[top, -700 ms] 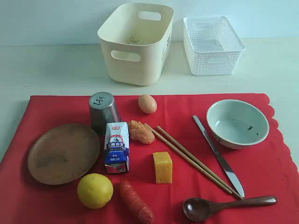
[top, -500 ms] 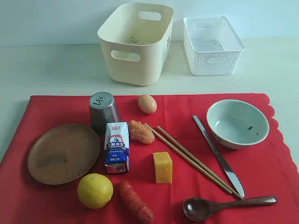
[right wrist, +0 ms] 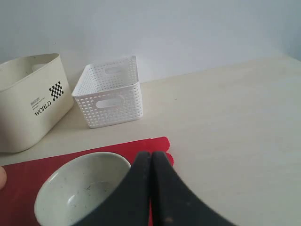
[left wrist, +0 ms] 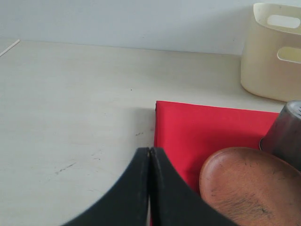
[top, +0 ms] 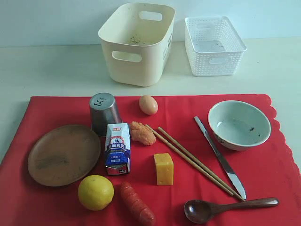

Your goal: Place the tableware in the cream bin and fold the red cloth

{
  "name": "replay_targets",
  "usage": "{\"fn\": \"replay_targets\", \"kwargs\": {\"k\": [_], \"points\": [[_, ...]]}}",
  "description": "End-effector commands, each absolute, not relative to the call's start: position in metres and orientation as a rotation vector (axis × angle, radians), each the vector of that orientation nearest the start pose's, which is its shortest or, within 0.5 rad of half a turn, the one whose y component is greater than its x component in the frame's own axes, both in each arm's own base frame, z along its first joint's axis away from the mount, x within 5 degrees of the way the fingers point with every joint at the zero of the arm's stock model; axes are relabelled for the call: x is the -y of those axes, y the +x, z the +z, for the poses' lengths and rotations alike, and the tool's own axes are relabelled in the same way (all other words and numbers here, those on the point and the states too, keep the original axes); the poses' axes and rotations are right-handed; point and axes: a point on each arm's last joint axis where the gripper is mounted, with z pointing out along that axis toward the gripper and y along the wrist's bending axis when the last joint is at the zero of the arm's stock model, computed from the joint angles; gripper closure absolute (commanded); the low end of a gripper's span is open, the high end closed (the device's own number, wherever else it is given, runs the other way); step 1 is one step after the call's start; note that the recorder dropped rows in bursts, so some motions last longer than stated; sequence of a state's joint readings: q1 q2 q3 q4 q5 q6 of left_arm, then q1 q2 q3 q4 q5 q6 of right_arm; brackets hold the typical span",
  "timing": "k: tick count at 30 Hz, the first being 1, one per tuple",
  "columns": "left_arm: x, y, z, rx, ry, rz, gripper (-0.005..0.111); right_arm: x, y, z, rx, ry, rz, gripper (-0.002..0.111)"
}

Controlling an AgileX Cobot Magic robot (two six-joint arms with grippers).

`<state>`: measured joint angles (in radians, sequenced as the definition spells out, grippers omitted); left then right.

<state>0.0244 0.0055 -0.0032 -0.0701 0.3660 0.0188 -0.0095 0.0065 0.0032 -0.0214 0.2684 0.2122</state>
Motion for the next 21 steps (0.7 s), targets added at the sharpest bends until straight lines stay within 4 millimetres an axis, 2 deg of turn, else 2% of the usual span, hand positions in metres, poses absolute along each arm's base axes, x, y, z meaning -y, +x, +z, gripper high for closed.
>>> {"fn": "replay_targets", "kwargs": {"k": [1,17,21], "points": [[0.001,0.053,0.181,-1.838,-0.037,-0.037,0.105,0.001,0.055,0.19,-1.735,0.172,0.124,0.108],[0.001,0.053,0.181,-1.838,-0.037,-0.037,0.105,0.001,0.056,0.197,-1.651,0.194,0.164,0.108],[0.001,0.053,0.181,-1.838,-0.037,-0.037,0.105,0.0,0.056,0.204,-1.571,0.276,0.273,0.108]]}}
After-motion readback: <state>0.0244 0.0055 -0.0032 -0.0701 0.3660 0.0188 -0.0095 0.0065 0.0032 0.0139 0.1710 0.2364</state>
